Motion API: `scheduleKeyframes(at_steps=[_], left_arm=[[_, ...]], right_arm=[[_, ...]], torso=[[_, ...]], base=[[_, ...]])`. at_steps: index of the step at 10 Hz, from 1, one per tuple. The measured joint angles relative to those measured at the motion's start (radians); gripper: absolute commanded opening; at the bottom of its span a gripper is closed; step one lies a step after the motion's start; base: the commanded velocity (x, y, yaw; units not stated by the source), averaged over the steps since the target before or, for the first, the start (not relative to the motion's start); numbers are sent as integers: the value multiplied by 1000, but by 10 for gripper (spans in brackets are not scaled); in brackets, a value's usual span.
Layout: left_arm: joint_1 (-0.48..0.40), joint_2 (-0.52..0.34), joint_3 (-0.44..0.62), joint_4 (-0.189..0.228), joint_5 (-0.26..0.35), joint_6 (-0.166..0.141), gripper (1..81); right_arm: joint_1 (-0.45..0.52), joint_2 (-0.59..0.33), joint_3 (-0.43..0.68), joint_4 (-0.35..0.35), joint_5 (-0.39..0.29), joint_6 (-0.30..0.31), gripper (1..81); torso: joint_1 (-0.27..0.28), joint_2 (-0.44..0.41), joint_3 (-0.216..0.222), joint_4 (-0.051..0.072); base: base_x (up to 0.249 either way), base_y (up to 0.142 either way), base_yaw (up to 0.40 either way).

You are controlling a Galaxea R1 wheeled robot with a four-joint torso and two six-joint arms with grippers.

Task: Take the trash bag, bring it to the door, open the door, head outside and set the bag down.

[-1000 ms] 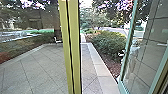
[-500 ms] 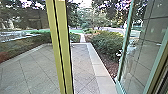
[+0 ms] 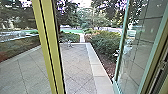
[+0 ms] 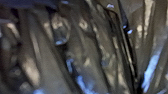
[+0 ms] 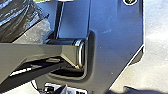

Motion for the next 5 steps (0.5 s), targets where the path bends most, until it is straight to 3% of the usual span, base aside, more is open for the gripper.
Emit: scheduleKeyframes(at_steps=[5], left_arm=[[0,2,0,0,0,0,10]], right_arm=[[-10,4,0,-1,52,0,811]], torso=[[0,0,0,0]], base=[[0,-154,0]])
